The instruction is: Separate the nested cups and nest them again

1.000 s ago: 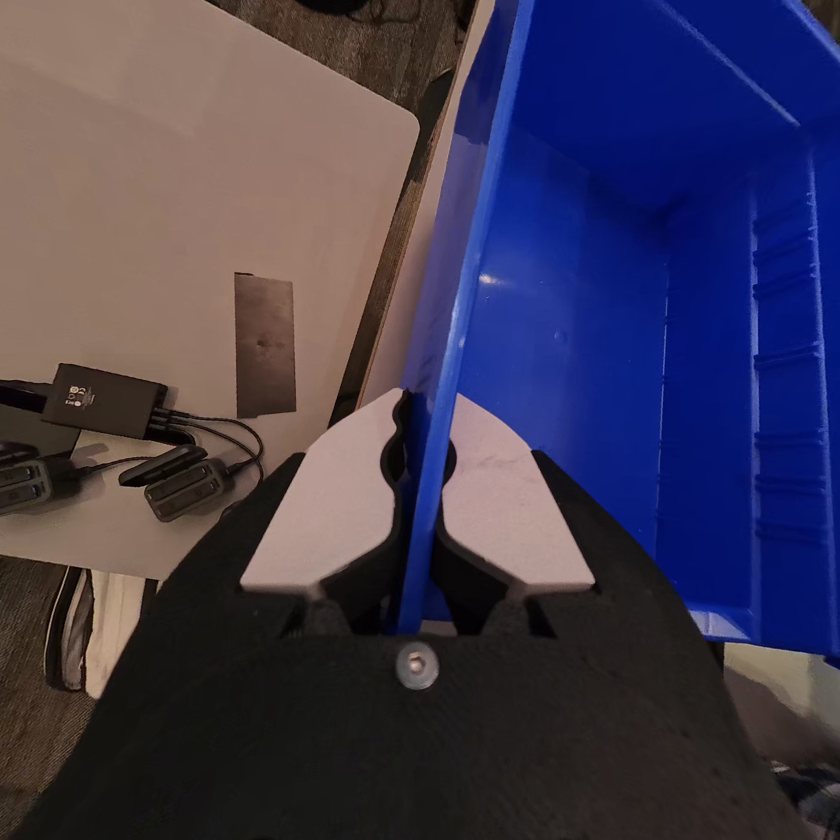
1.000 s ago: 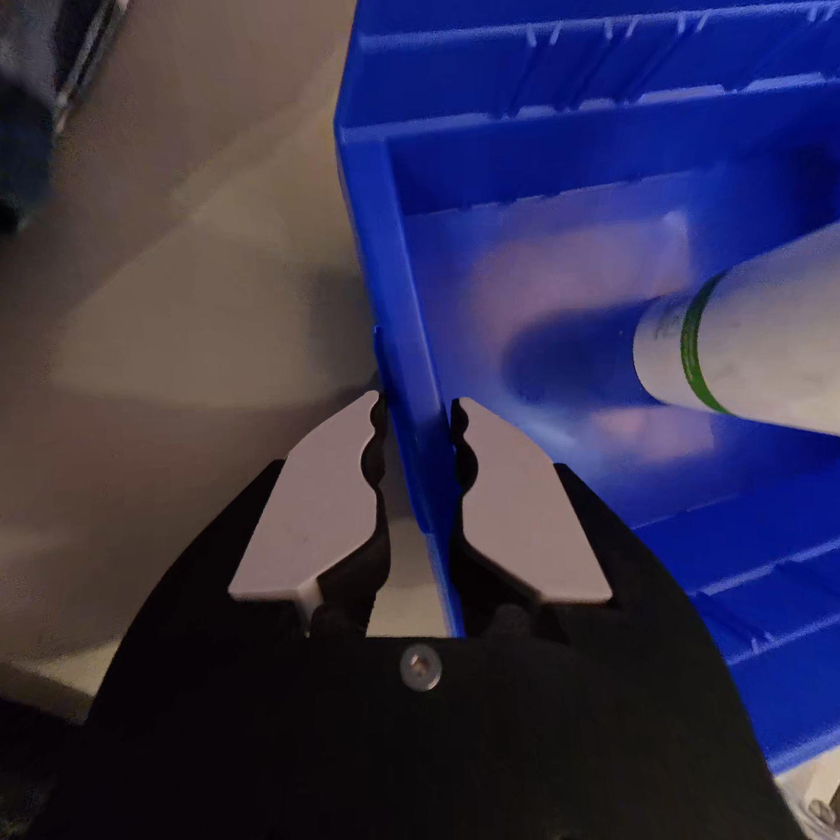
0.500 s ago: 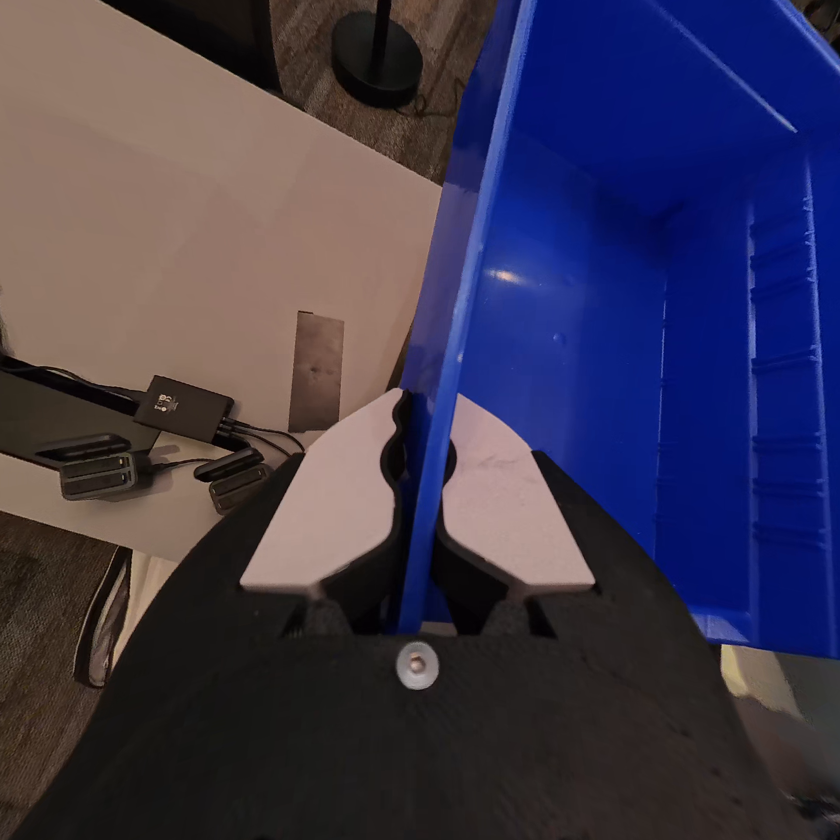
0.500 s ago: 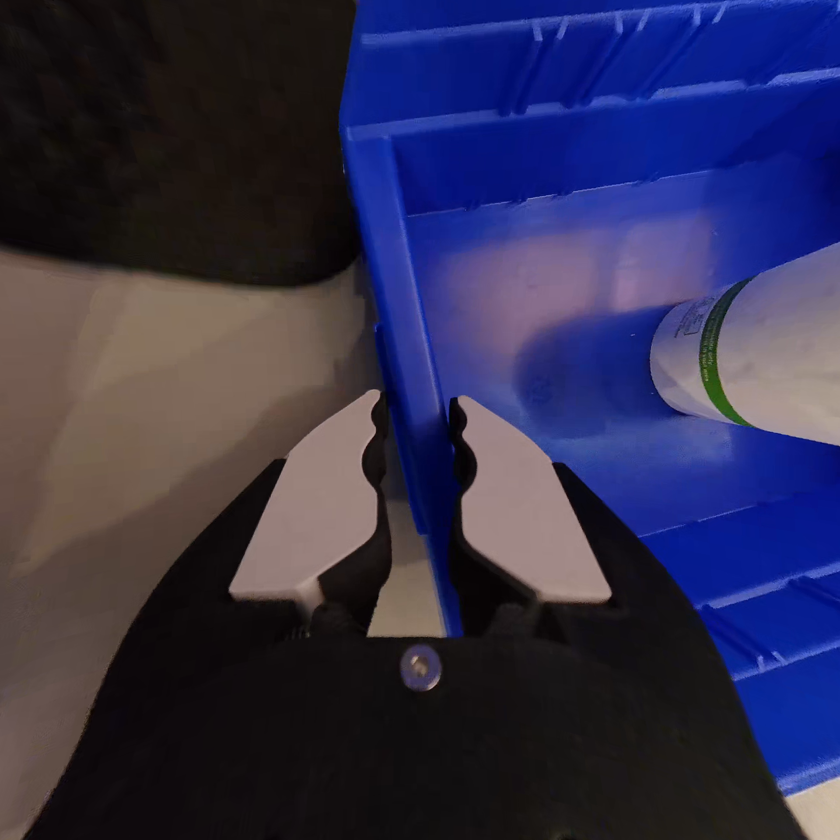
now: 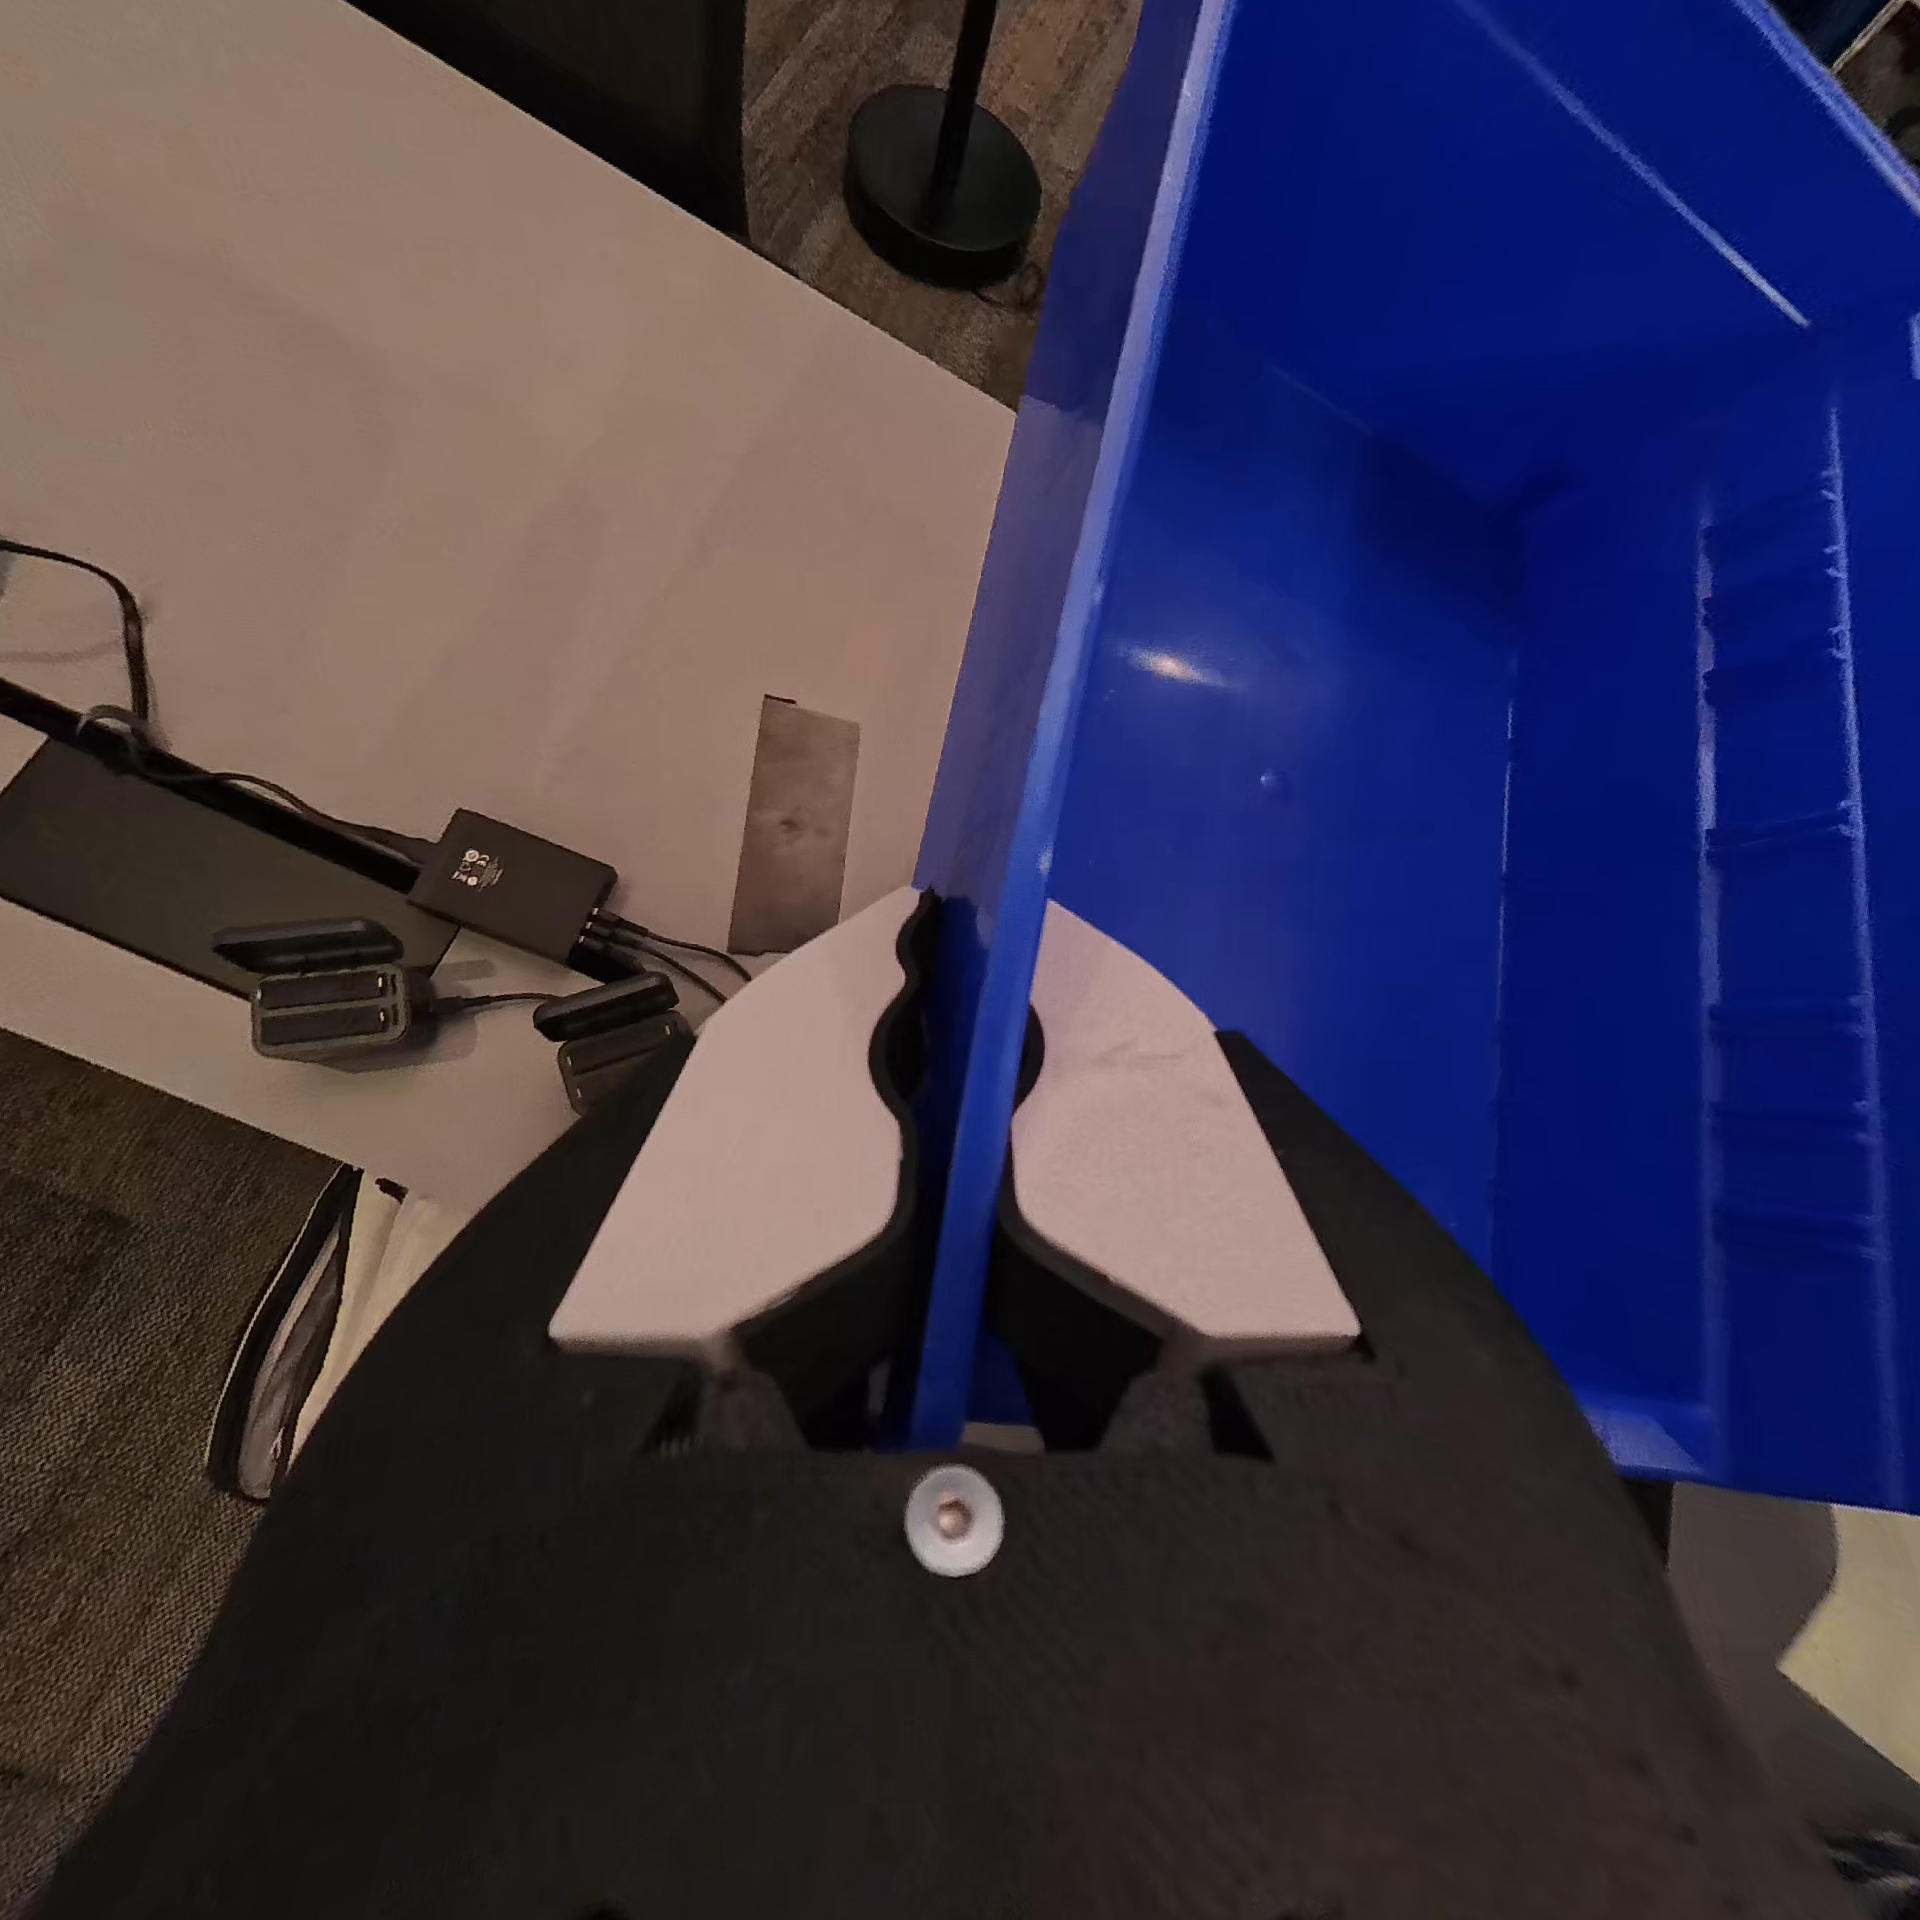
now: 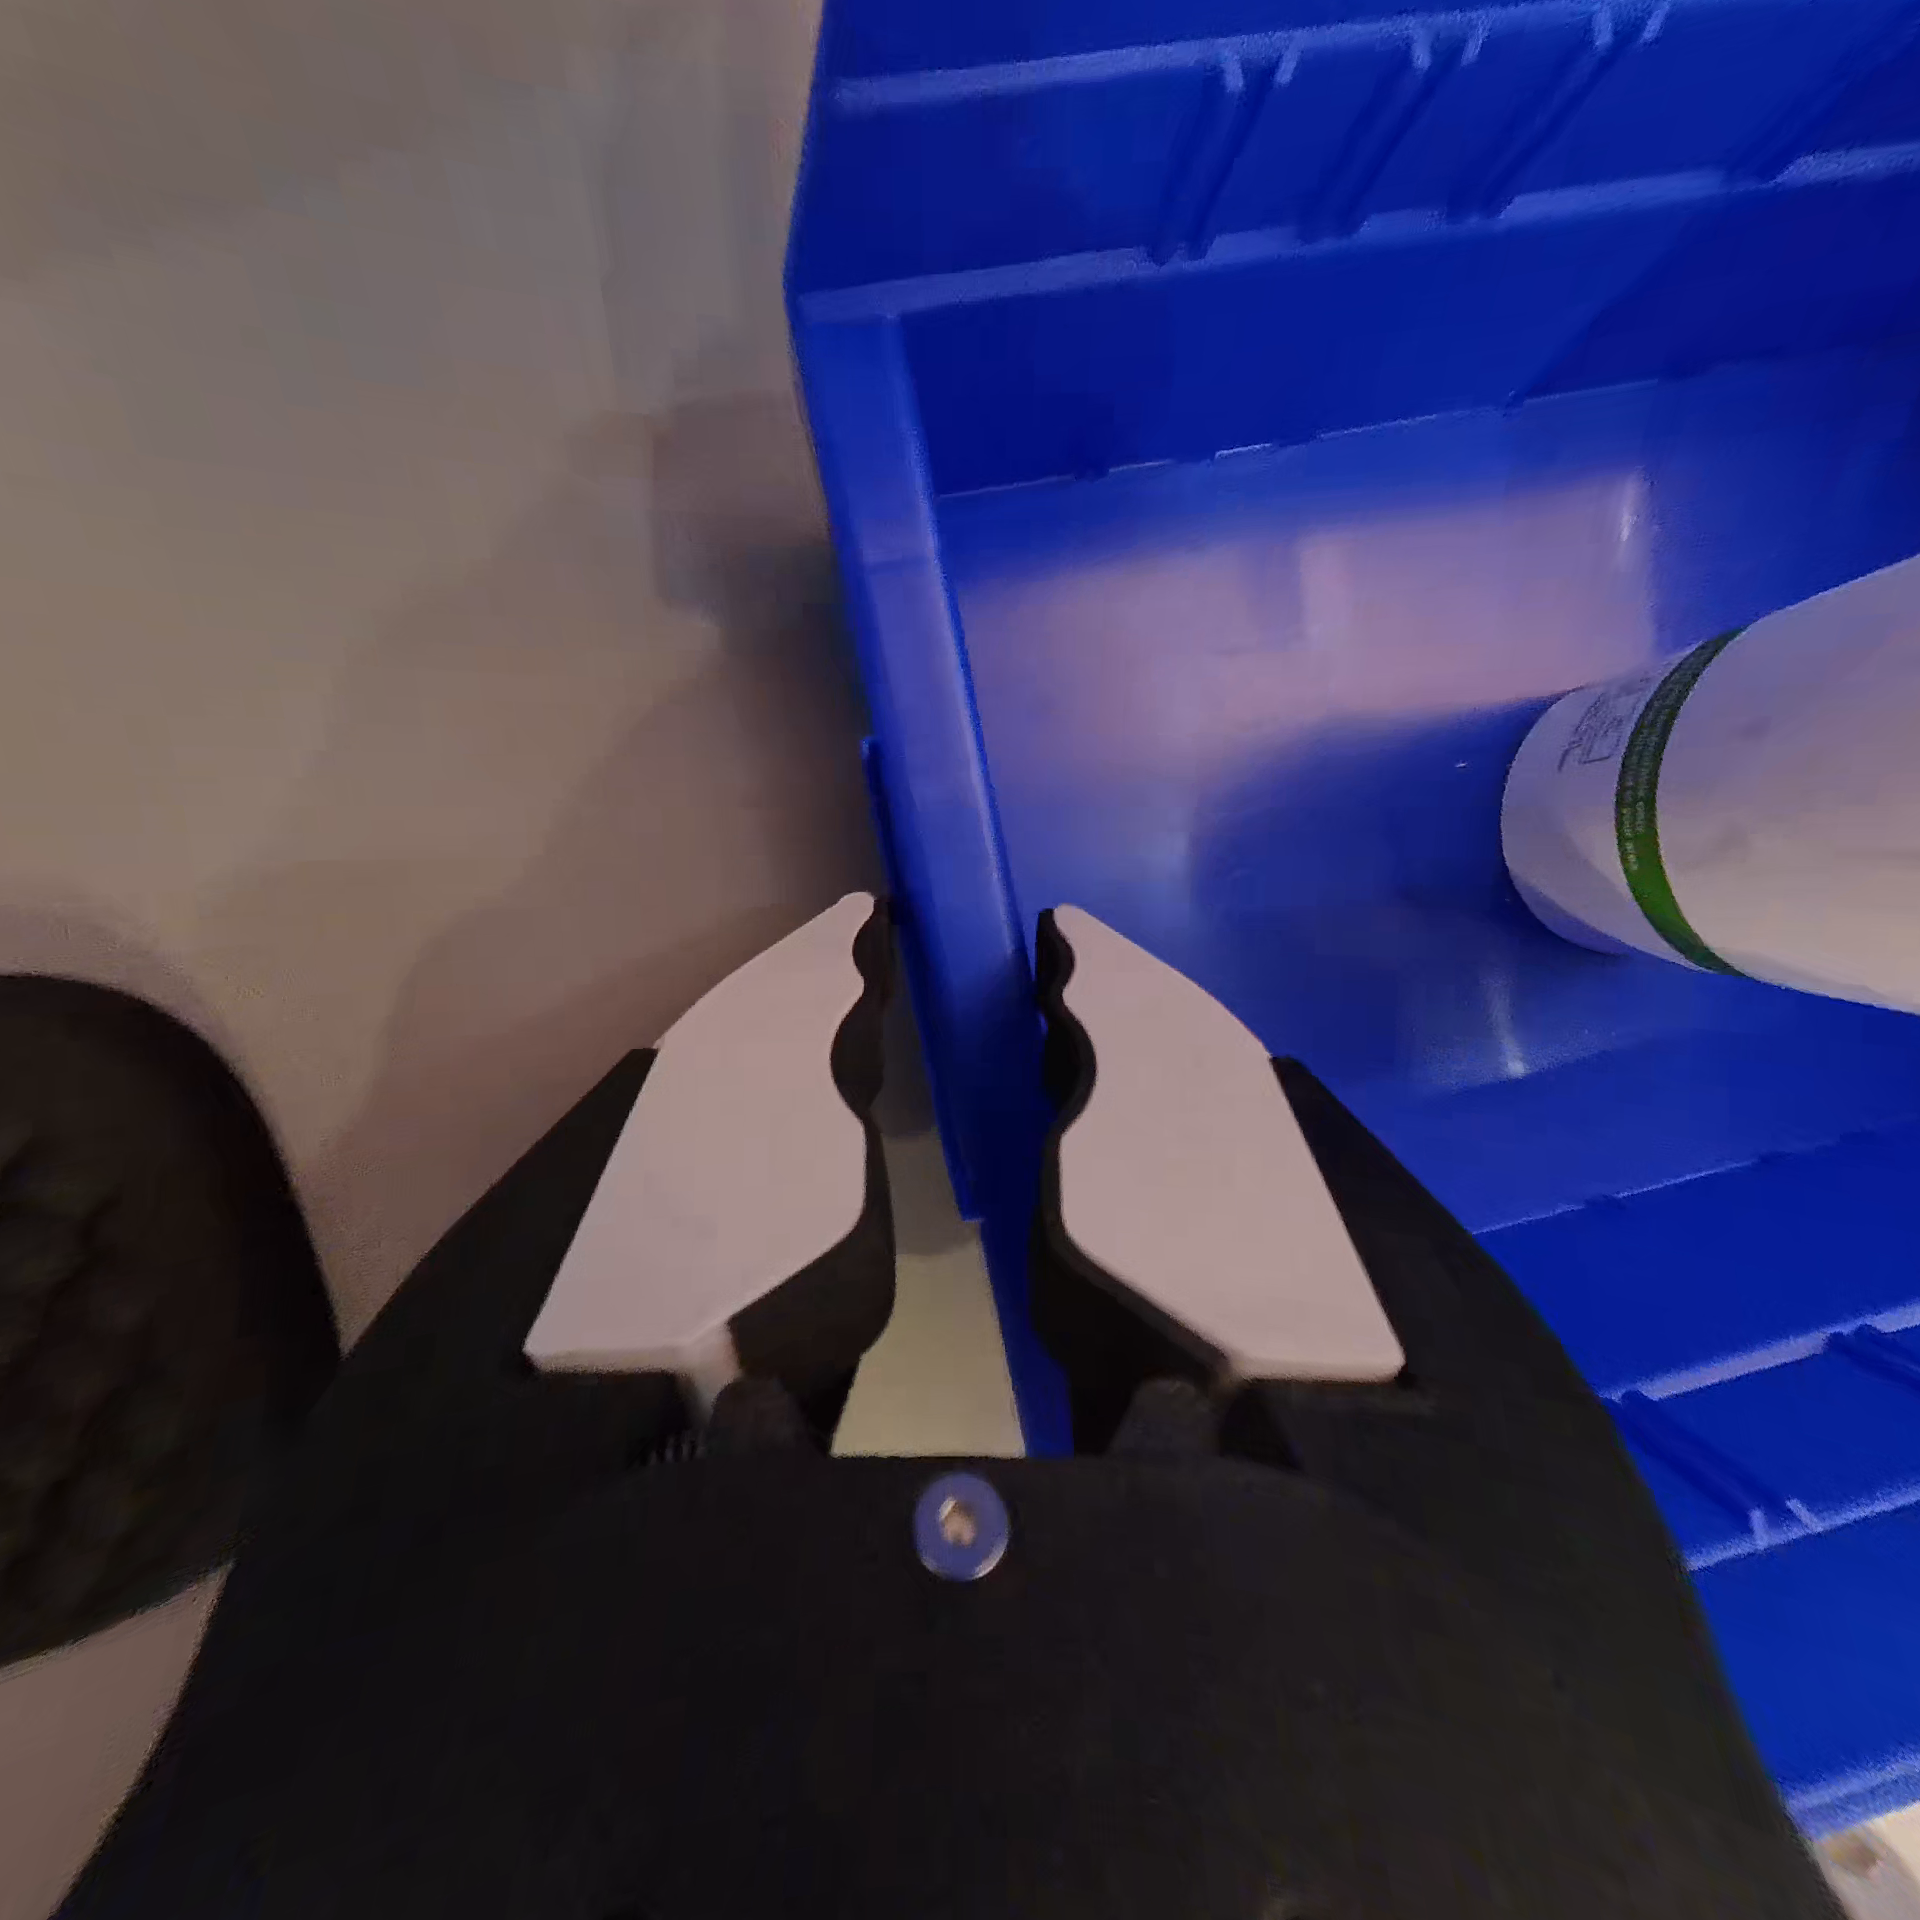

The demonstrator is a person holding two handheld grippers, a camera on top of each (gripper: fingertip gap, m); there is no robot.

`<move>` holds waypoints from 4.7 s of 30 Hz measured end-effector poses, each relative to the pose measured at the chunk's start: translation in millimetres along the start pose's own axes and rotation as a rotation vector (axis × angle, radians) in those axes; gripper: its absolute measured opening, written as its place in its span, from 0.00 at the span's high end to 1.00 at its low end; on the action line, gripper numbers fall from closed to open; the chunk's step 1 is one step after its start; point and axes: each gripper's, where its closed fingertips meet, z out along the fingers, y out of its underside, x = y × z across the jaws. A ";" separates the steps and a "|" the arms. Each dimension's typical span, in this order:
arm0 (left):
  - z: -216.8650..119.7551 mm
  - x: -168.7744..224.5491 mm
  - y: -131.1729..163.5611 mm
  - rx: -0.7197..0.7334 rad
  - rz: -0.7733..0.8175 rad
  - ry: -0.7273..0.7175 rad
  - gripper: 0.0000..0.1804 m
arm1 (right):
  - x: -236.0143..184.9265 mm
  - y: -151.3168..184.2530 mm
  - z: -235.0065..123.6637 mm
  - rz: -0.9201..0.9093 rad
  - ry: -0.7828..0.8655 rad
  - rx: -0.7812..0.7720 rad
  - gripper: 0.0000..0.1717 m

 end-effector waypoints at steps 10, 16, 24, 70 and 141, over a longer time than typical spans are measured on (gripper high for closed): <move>-47.5 49.0 -52.4 0.135 0.084 0.084 0.96 | -62.0 14.8 -137.1 -0.066 -0.109 0.382 0.63; -75.1 182.1 -95.3 0.174 0.273 0.305 0.96 | -74.1 71.3 -257.7 0.064 -0.225 0.612 0.60; -51.8 446.5 -42.9 0.048 0.489 0.769 0.96 | -71.7 207.0 -411.0 0.186 -0.237 0.863 0.68; 111.1 842.0 379.2 -0.574 0.536 0.995 0.63 | 54.8 634.8 -388.3 1.114 0.568 0.592 0.75; 118.4 376.6 87.0 0.136 0.493 0.347 0.29 | 16.0 372.2 -258.1 0.715 0.441 0.411 0.53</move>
